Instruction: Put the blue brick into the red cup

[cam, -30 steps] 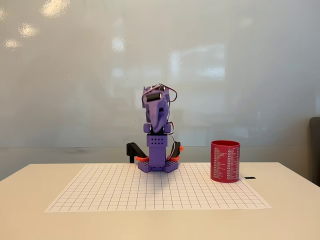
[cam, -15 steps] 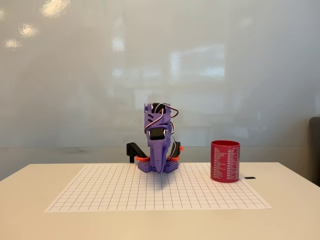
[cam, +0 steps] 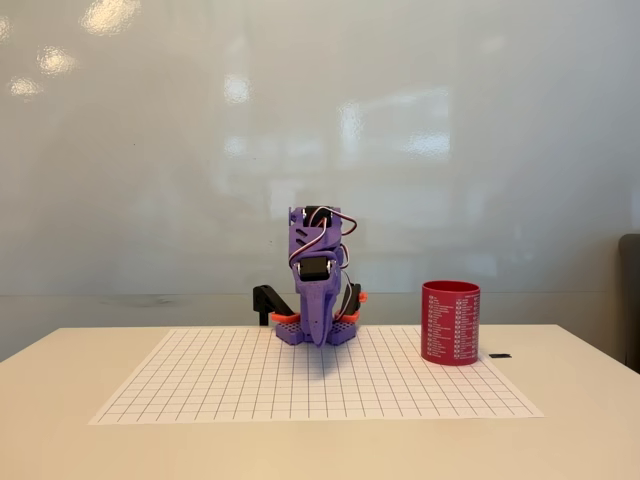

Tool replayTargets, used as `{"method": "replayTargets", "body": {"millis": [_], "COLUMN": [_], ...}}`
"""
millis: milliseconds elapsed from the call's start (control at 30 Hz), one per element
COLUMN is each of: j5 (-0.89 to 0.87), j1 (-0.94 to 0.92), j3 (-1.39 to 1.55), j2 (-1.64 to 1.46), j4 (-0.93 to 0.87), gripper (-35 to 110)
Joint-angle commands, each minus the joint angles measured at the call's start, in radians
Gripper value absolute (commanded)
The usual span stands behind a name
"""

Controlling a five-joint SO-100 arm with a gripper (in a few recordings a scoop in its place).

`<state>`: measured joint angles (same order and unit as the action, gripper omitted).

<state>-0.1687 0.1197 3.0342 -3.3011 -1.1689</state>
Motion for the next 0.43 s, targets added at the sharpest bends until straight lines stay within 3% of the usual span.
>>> {"method": "replayTargets", "body": {"millis": [0, 400], "j5": [-0.014, -0.009], "j1": [0.008, 0.008], "j3": [-0.003, -0.003], "j2": [0.0, 0.0], "j4": [-0.002, -0.002], "gripper": [0, 0]}}
